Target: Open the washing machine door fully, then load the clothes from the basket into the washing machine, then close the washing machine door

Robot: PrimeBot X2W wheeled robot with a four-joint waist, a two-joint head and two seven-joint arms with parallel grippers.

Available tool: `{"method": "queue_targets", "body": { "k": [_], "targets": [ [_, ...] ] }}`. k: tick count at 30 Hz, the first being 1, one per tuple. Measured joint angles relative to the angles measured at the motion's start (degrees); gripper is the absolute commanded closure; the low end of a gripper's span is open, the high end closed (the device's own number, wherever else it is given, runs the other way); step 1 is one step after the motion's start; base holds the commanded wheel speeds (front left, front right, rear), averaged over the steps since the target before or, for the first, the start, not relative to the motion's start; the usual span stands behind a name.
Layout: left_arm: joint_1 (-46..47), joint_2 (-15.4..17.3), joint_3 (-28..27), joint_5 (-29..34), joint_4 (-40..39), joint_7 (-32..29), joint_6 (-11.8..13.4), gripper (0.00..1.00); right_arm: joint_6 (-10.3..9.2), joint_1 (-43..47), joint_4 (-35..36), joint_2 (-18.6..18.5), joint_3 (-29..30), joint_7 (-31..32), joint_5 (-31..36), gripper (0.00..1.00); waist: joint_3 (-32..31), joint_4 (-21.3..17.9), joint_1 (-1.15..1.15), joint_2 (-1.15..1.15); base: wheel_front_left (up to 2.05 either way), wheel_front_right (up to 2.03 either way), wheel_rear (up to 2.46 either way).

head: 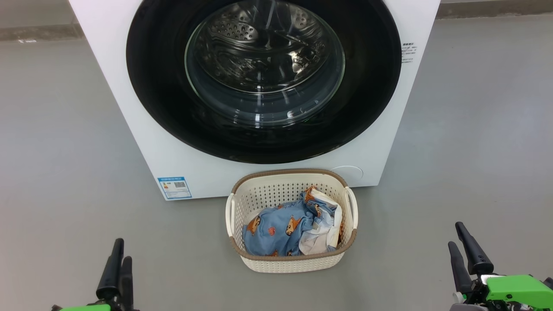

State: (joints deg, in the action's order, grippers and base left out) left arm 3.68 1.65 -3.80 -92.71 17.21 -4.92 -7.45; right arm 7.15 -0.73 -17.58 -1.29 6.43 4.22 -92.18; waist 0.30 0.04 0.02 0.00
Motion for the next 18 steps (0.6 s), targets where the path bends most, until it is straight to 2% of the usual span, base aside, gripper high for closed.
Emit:
{"method": "queue_targets", "body": {
  "k": [13,18],
  "targets": [
    [0.7,0.5,1.6,0.6,-1.1,1.9,0.0,0.0,0.0,-0.3,2.2,0.0,-0.9,-2.2,1.3,0.0,0.1,0.0,-0.01,0.0,0.0,0.0,0.0],
    [1.0,1.1,2.6,2.5,-1.8,3.2,0.0,0.0,0.0,-1.1,3.1,-0.1,-1.3,-2.9,4.2,0.0,0.2,0.0,0.0,0.0,0.0,0.0,0.0]
  ]
}}
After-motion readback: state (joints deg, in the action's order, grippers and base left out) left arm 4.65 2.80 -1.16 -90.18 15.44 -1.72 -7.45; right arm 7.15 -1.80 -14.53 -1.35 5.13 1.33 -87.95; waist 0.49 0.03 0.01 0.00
